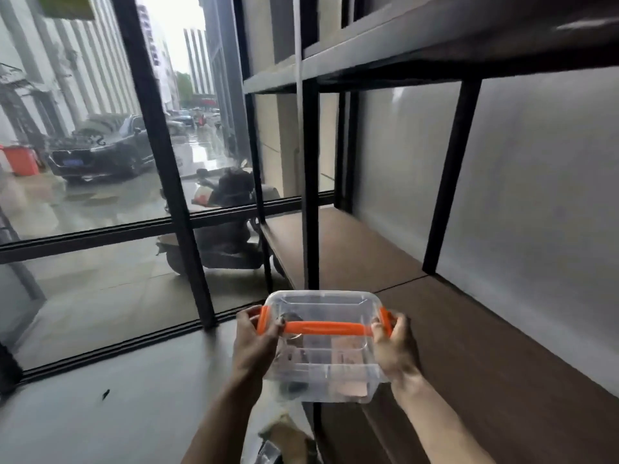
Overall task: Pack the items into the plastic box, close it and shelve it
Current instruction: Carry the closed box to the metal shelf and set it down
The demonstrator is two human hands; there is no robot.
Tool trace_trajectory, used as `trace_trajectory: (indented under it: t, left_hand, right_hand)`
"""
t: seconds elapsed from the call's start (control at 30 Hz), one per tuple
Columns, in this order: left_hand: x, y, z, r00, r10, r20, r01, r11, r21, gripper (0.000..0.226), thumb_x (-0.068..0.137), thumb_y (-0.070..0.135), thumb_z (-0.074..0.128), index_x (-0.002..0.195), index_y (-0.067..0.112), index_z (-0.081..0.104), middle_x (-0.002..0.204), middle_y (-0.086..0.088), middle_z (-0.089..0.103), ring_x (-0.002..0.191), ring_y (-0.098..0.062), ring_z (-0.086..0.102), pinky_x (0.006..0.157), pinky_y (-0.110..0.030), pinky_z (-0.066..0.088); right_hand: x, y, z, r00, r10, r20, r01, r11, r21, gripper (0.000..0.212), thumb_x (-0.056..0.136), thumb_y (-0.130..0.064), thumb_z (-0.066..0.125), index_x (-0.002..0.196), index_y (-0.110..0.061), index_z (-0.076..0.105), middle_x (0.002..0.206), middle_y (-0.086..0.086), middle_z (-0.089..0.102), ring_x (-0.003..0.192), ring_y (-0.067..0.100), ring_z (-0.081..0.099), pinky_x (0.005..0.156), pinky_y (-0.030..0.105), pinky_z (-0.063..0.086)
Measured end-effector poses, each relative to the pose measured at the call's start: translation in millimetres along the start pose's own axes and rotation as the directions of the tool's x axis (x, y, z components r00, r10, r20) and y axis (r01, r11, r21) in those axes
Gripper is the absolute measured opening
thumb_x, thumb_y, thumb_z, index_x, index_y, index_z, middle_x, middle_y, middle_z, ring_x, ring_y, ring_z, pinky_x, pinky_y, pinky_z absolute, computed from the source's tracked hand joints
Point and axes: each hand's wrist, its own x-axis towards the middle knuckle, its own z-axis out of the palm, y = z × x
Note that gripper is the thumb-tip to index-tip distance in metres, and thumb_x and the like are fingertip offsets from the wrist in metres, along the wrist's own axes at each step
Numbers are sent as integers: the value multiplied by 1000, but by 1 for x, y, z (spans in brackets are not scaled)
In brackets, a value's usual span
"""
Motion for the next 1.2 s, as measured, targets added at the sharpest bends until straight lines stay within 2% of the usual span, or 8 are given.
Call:
trace_trajectory:
  t: [0.17,0.33,0.43,0.5,0.57,0.77,0.93,1.2]
  left_hand:
    - [58,-8,115,943,4,334,-8,1000,9,43,84,25,75,120,18,51,111,-3,64,103,-19,63,94,-42,52]
    - [62,-6,215,772,-17,636,2,1000,25,45,75,41,79,111,29,54,101,11,66,95,-11,65,78,-30,51]
    - [44,-10,256,639,9,769,-39,999,21,37,70,40,81,102,32,63,88,11,72,82,-5,68,70,-29,52]
    - [29,-18,277,552,34,833,-87,996,17,19,77,24,78,90,34,68,83,9,73,78,-6,69,70,-30,53]
    - [13,-27,292,469,27,883,-114,993,30,23,80,13,75,89,33,69,88,2,74,85,-15,71,76,-39,56]
    - [-22,-61,312,349,12,937,-177,983,53,35,64,25,71,83,53,66,83,17,72,72,-2,67,71,-36,56]
    - [-30,-94,318,366,-97,926,-169,971,169,48,76,5,75,119,16,58,109,-3,66,97,-18,65,86,-40,54]
    - [-27,-117,318,348,-154,925,-252,935,250,58,78,14,75,130,16,47,110,6,58,97,-14,61,82,-35,53]
  right_hand:
    - [47,26,-58,946,70,-317,-90,995,-52,30,101,-34,50,118,-10,45,87,4,58,70,17,59,53,29,45]
    - [47,46,-114,789,182,-586,-195,980,42,33,103,-18,46,128,2,39,102,19,51,80,27,52,68,34,42]
    - [29,65,-140,656,222,-722,-288,957,33,34,103,-21,47,130,-2,42,99,14,53,70,19,51,59,31,39]
    - [13,81,-153,579,246,-778,-359,933,28,30,103,-25,45,125,-5,46,89,8,56,64,17,53,57,31,42]
    - [-4,97,-163,510,290,-810,-444,895,40,26,103,-31,44,119,-11,49,82,4,59,63,17,57,57,32,47]
    - [-38,133,-168,360,341,-868,-616,786,53,14,101,-30,47,107,-18,51,91,3,64,78,22,67,73,44,59]
    - [-43,152,-169,368,412,-834,-660,748,78,23,100,-31,47,114,-13,52,102,8,68,93,28,69,85,49,57]
    - [-39,181,-158,440,515,-736,-728,685,44,41,100,-38,47,130,-10,47,125,12,60,114,29,62,98,49,52]
